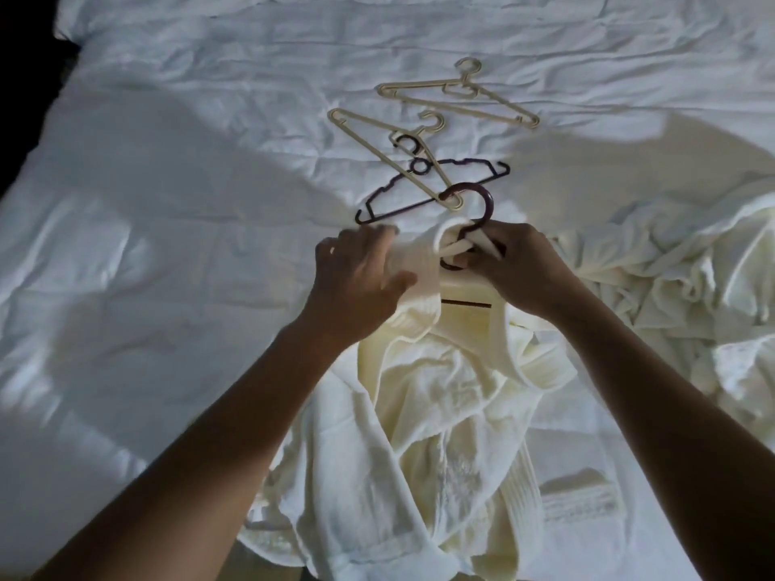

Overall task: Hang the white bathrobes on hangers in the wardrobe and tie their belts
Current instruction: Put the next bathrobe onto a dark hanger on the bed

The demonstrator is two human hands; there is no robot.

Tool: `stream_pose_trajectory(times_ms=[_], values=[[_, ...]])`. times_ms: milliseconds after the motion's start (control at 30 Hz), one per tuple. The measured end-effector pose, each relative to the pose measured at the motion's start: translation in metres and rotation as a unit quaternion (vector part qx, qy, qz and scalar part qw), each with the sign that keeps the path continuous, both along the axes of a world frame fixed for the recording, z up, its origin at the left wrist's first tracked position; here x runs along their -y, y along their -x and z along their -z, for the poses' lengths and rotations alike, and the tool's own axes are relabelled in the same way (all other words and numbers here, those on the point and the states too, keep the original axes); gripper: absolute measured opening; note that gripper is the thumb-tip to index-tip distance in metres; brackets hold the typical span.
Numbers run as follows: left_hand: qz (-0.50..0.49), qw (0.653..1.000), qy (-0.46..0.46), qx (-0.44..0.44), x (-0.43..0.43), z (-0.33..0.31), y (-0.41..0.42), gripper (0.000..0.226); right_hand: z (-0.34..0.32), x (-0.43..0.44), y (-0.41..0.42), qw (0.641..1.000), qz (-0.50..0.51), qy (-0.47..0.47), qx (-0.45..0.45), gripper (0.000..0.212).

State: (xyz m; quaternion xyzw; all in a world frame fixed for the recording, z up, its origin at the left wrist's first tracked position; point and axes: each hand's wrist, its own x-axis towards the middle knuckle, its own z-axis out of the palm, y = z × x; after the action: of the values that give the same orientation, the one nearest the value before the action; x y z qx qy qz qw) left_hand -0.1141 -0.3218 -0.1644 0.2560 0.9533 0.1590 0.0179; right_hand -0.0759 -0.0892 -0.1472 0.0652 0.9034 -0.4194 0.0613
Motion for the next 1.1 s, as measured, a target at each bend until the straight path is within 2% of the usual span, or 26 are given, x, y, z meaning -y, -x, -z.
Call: stream_pose_trajectory(times_ms=[33, 67, 133, 233, 333, 400, 433, 500, 533, 600, 700, 767, 833, 867, 900, 1000, 1033, 1100], values=[[0.008, 0.998, 0.032, 0.058, 0.001, 0.003, 0.004, 0.050, -0.004, 0.000, 0.000, 1.000, -0.002, 0.009, -0.008, 0.010], [0.003, 0.992, 0.007, 0.122, 0.002, 0.004, 0.006, 0.043, -0.005, -0.001, 0.001, 1.000, -0.003, 0.008, -0.014, 0.015], [-0.039, 0.967, -0.114, 0.223, 0.002, 0.002, 0.012, 0.030, 0.001, -0.009, 0.004, 0.999, -0.008, -0.038, -0.028, 0.033], [-0.034, 0.969, -0.151, 0.194, 0.010, -0.004, 0.021, 0.037, 0.021, -0.029, 0.004, 0.982, -0.013, -0.178, -0.060, 0.060], [-0.081, 0.976, -0.153, 0.131, 0.018, 0.001, 0.033, 0.039, 0.037, -0.052, -0.009, 0.960, 0.095, -0.249, -0.085, 0.058], [-0.127, 0.970, -0.160, 0.130, 0.015, 0.003, 0.036, 0.039, 0.048, -0.046, -0.025, 0.950, 0.129, -0.254, -0.126, 0.061], [-0.151, 0.966, -0.161, 0.131, 0.010, 0.003, 0.036, 0.040, 0.056, -0.033, -0.033, 0.955, 0.111, -0.239, -0.137, 0.069], [-0.186, 0.961, -0.158, 0.131, -0.002, 0.001, 0.035, 0.046, 0.069, 0.010, -0.052, 0.979, 0.032, -0.181, -0.088, 0.091], [-0.193, 0.962, -0.147, 0.128, -0.008, -0.002, 0.033, 0.048, 0.073, 0.032, -0.061, 0.987, -0.009, -0.154, -0.045, 0.095], [-0.182, 0.966, -0.128, 0.128, -0.011, -0.005, 0.030, 0.051, 0.074, 0.056, -0.068, 0.989, -0.062, -0.132, -0.002, 0.088], [-0.181, 0.962, -0.150, 0.139, 0.002, -0.007, 0.031, 0.055, 0.058, 0.039, -0.053, 0.986, -0.074, -0.145, -0.028, 0.069], [-0.170, 0.961, -0.160, 0.150, 0.010, -0.012, 0.033, 0.057, 0.038, 0.020, -0.037, 0.986, 0.007, -0.135, -0.093, 0.048], [-0.155, 0.959, -0.151, 0.184, 0.009, -0.019, 0.034, 0.060, 0.018, 0.008, -0.021, 0.977, 0.076, -0.113, -0.167, 0.041], [-0.147, 0.956, -0.144, 0.210, 0.005, -0.024, 0.033, 0.062, 0.009, 0.007, -0.013, 0.974, 0.079, -0.112, -0.180, 0.042], [-0.138, 0.950, -0.145, 0.241, 0.001, -0.028, 0.031, 0.064, 0.000, 0.006, -0.005, 0.978, 0.057, -0.102, -0.172, 0.042], [-0.135, 0.915, -0.196, 0.327, 0.000, -0.027, 0.029, 0.068, -0.013, 0.008, 0.008, 0.995, -0.053, -0.027, -0.084, 0.013], [-0.149, 0.907, -0.208, 0.335, 0.003, -0.025, 0.029, 0.070, -0.015, 0.009, 0.008, 0.995, -0.078, -0.015, -0.058, 0.011], [-0.170, 0.908, -0.216, 0.315, 0.009, -0.020, 0.026, 0.073, -0.018, 0.015, 0.006, 0.992, -0.110, -0.056, -0.008, 0.030]])
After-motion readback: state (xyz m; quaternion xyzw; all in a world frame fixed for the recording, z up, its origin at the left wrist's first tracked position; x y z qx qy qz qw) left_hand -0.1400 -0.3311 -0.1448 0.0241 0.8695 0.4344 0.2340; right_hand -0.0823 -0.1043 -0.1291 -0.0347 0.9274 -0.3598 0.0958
